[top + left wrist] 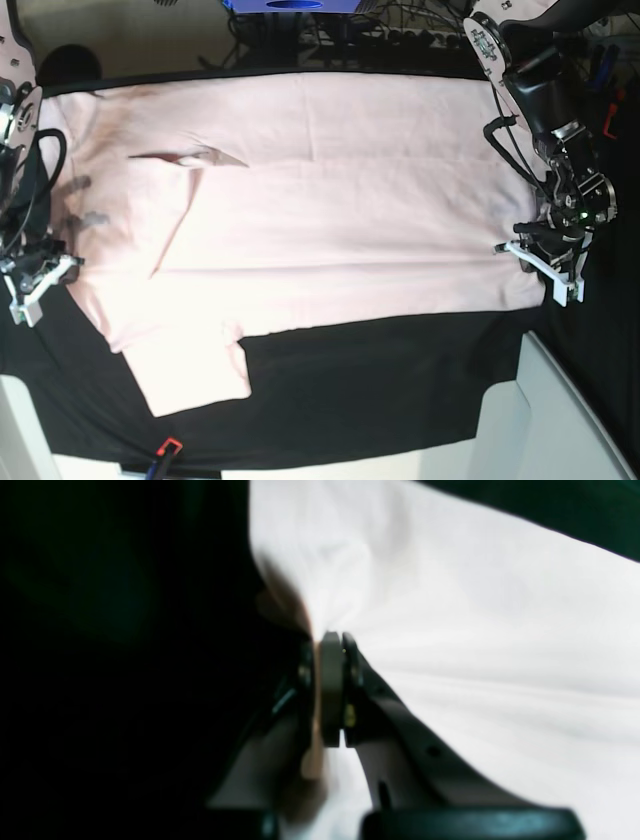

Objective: Fold the T-shirt properly
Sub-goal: 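Grasp the shirt's side edges with both grippers, then fold the held shirt half over toward the robot with both grippers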

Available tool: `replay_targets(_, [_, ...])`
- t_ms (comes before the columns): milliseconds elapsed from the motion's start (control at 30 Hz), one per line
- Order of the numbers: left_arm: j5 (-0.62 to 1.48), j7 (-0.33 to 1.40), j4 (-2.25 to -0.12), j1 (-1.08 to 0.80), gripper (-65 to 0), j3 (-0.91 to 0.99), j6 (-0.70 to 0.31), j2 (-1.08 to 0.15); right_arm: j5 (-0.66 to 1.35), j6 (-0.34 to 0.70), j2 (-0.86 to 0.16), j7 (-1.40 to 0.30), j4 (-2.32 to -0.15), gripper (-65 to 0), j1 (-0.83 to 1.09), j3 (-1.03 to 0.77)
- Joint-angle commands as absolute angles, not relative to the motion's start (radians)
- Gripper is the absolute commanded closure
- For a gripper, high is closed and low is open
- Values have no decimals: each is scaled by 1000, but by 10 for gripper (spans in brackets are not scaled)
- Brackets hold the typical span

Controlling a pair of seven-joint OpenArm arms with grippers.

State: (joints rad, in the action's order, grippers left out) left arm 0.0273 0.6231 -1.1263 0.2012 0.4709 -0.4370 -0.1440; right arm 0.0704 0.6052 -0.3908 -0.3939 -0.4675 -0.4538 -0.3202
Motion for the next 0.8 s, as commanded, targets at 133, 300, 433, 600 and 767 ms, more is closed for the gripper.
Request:
replay_targets(133, [41,601,-1224,186,0,461,-430,-153,79,607,-417,-372,-509,0,-460,-326])
replay_targets(300, [41,602,-1308,142,0,460,-430,-136,79,607,-414,-374,-607,0,-395,-326])
replay_targets(433, [41,602,-1333,114,0,456,-430,-134,82,608,-410,-387,-688,0,-341,-328])
replay_targets(600, [41,599,-1339,96,0,456,-432,-134,202,608,-418,-410,-765,0,-283,-326])
replay_targets(767, [41,599,-1414,62,0,456,-433,-134,219,608,-415,-410,-852,0,-236,-325])
